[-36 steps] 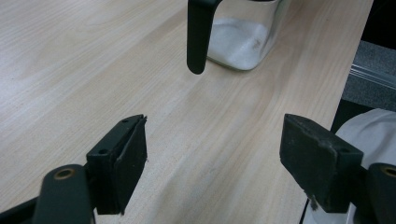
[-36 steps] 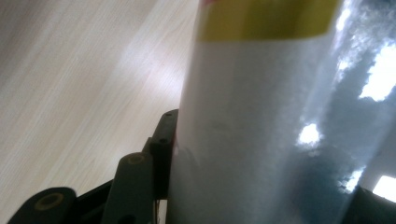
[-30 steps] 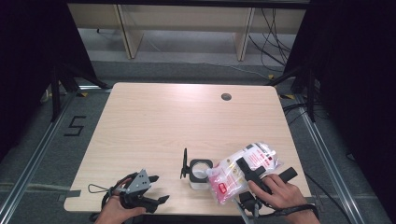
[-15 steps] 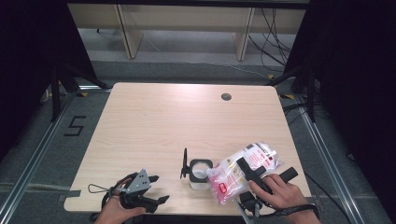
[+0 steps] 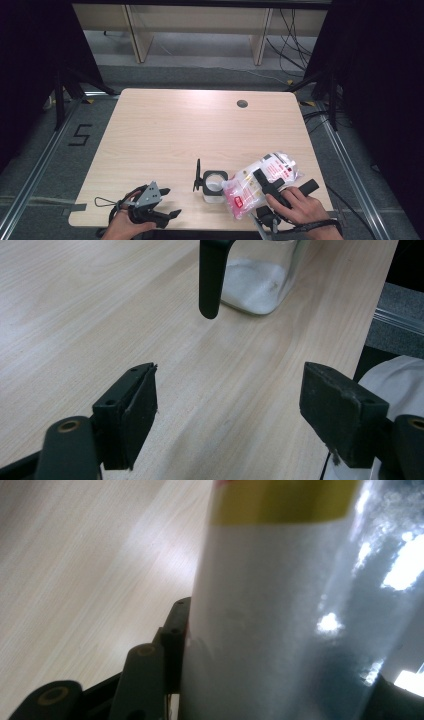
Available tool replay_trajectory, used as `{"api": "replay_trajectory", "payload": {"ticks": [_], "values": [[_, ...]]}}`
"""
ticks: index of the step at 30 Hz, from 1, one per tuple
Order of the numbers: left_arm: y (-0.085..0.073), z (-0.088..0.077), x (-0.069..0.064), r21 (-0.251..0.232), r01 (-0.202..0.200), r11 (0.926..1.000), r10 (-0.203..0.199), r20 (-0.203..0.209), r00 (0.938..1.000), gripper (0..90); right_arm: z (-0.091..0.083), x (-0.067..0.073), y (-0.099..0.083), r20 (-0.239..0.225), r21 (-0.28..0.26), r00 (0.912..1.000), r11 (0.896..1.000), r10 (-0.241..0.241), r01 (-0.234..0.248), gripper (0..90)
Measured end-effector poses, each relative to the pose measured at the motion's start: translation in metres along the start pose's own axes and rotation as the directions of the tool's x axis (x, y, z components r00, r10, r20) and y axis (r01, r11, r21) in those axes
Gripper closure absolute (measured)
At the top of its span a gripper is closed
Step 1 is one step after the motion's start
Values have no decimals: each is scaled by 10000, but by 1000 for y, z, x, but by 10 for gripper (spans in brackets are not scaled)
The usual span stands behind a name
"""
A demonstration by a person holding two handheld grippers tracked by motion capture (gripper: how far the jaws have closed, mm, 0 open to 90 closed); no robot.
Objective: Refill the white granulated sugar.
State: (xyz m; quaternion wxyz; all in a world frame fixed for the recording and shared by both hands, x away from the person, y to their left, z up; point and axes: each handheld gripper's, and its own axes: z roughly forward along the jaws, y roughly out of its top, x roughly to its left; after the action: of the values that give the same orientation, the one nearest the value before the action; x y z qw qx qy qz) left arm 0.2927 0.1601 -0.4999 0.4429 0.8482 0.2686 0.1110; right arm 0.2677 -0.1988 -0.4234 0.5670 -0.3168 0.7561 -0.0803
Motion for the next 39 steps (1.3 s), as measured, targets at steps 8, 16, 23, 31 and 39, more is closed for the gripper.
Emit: {"api": "replay_trajectory", "payload": {"ticks": [8, 16, 23, 31, 39], "values": [[0, -1, 0, 27, 16, 10000, -16, -9, 10000, 228, -2, 2, 1, 77, 102, 9994, 9994, 334, -335, 563], [1, -1, -1, -5, 45, 10000, -45, 10, 10000, 228, -1, -1, 1, 139, -5, 9998, 9999, -119, 119, 564], [0, 0, -1, -48, 90, 9999, -90, -11, 10000, 228, -2, 1, 3, 59, 103, 9998, 9998, 183, -184, 564], [0, 0, -1, -5, 66, 10000, -66, 5, 10000, 228, -2, -2, 1, 186, 11, 9996, 9998, -206, 206, 564], [0, 0, -1, -27, 64, 10000, -64, -11, 10000, 229, -1, -2, 1, 35, -96, 10000, 9999, -87, 87, 565]]}}
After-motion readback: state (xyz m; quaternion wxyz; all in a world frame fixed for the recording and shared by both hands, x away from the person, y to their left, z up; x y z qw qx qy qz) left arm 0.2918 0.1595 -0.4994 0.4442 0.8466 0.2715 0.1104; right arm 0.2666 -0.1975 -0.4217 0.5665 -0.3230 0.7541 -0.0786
